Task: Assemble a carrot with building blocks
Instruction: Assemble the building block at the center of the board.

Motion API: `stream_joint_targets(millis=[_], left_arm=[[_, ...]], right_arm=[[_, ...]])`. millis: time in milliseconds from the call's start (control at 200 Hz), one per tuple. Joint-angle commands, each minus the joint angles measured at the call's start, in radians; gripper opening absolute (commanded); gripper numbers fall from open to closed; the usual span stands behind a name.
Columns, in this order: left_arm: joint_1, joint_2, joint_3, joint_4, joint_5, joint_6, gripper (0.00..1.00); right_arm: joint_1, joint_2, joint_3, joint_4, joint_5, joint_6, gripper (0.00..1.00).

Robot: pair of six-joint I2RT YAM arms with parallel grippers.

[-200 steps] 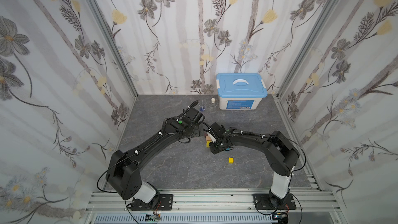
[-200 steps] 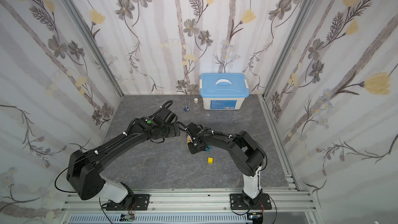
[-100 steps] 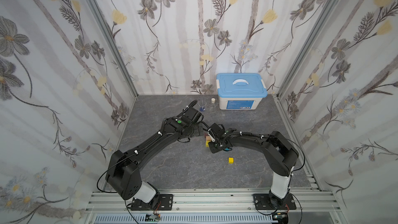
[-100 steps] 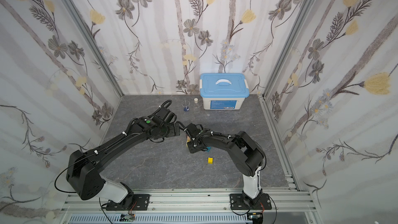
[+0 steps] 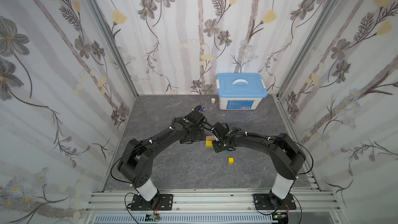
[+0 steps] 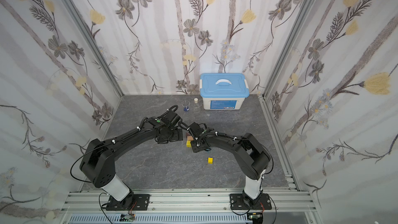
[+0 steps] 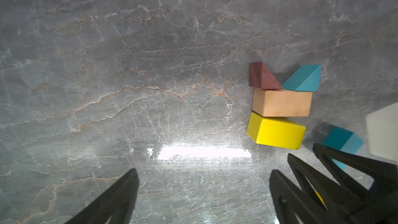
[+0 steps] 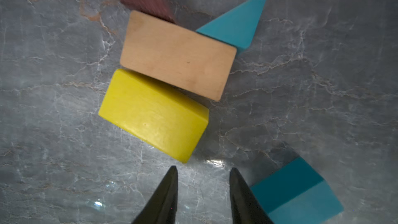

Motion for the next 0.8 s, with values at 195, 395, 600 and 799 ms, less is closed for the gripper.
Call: stream_joint_targets(millis=[195,395,600,799], left_arm=[[0.0,0.06,-0.01,0.001,0.044,-0.002,0.97],[0.001,0.093,-0.021,-0.007,0.052,-0.001,0.96],[-0.001,0.131,-0.03,0.008,0.057,0.004,0.97],[0.0,0.136,-0.029,0.003,0.022,0.001,0.97]], right_arm=[[-0.011,0.027,0.01,0.01,0.028,0.027,0.4],[-0.025,0.031,0.016,0.016,0.024,0.023,0.4],[-0.028,0.037,0.022,0.018,0.015,0.024,0.4],[-0.025,0.015,0.012,0.018,-0.023,0.03,0.4]])
